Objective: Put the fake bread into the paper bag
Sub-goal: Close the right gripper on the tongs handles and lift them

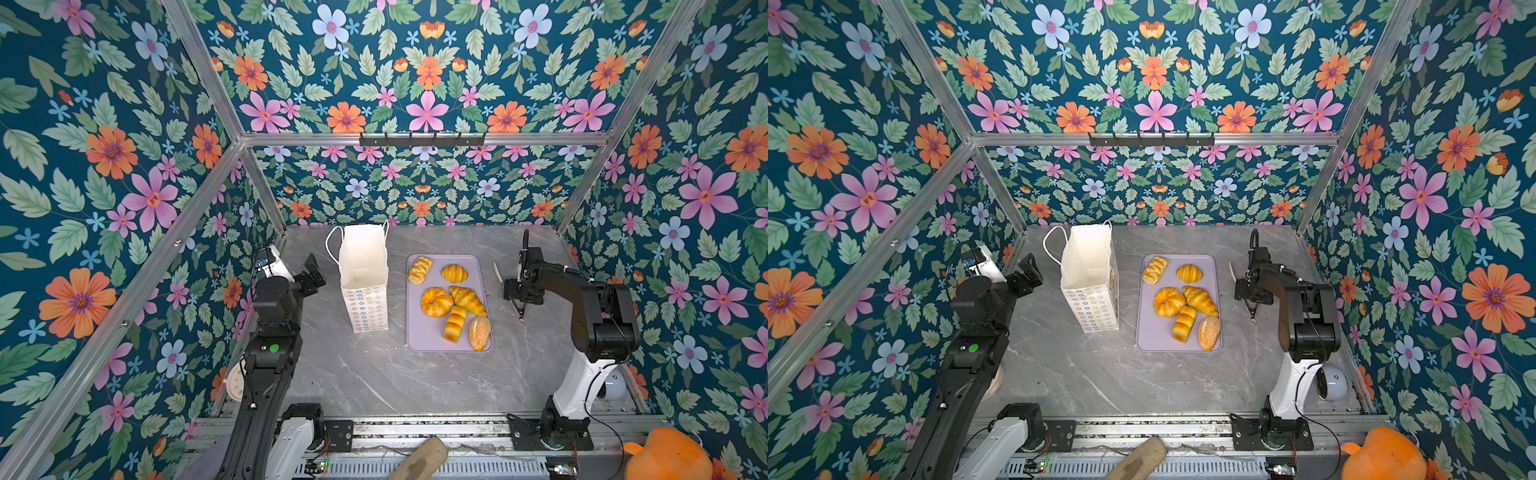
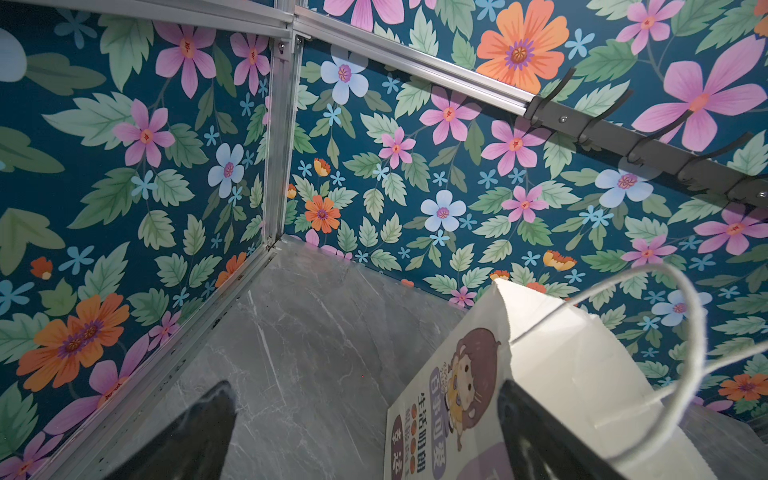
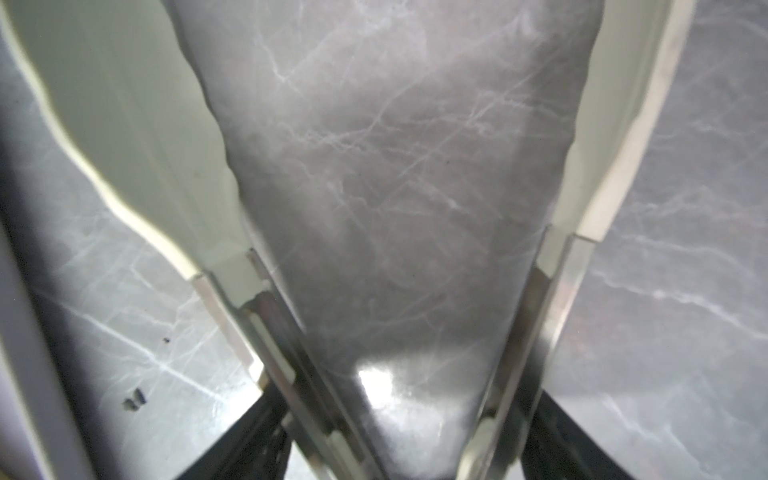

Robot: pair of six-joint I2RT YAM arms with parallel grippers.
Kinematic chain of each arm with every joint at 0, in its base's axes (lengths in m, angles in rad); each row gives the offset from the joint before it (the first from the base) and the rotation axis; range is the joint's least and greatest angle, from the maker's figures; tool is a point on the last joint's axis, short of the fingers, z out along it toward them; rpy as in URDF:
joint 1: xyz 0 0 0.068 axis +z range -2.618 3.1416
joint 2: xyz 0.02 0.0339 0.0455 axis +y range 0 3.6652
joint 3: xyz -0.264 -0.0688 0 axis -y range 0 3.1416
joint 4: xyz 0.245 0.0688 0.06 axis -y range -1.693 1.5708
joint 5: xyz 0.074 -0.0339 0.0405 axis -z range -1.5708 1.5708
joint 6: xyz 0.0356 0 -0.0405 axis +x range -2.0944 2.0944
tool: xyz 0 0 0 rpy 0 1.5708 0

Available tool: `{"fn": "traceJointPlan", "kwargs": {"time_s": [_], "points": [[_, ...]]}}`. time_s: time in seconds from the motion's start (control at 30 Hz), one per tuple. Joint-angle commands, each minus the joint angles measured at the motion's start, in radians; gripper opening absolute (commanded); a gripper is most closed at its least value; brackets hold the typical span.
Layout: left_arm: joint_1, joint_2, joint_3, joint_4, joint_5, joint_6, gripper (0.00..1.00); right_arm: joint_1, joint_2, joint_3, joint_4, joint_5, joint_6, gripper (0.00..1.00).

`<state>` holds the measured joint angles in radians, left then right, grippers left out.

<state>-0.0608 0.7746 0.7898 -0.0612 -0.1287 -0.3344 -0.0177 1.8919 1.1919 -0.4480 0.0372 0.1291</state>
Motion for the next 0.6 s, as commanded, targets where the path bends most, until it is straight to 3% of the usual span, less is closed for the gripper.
{"fn": "traceJointPlan", "kwargs": {"time_s": [0.0,0.33,0.57], "points": [[-0.001,-0.003,0.003,0.004,0.008,-0.003,0.98,0.000,-0.007,-0.025,-0.060,-0.018,0.009,0.77],[0.000,-0.020,0.032,-0.032,0.031,-0.005,0.98,0.002,-0.051,-0.068,-0.018,-0.037,0.017,0.62],[-0.001,-0.054,0.086,-0.066,0.045,-0.001,0.98,0.002,-0.059,-0.081,-0.004,-0.050,0.014,0.45]]}}
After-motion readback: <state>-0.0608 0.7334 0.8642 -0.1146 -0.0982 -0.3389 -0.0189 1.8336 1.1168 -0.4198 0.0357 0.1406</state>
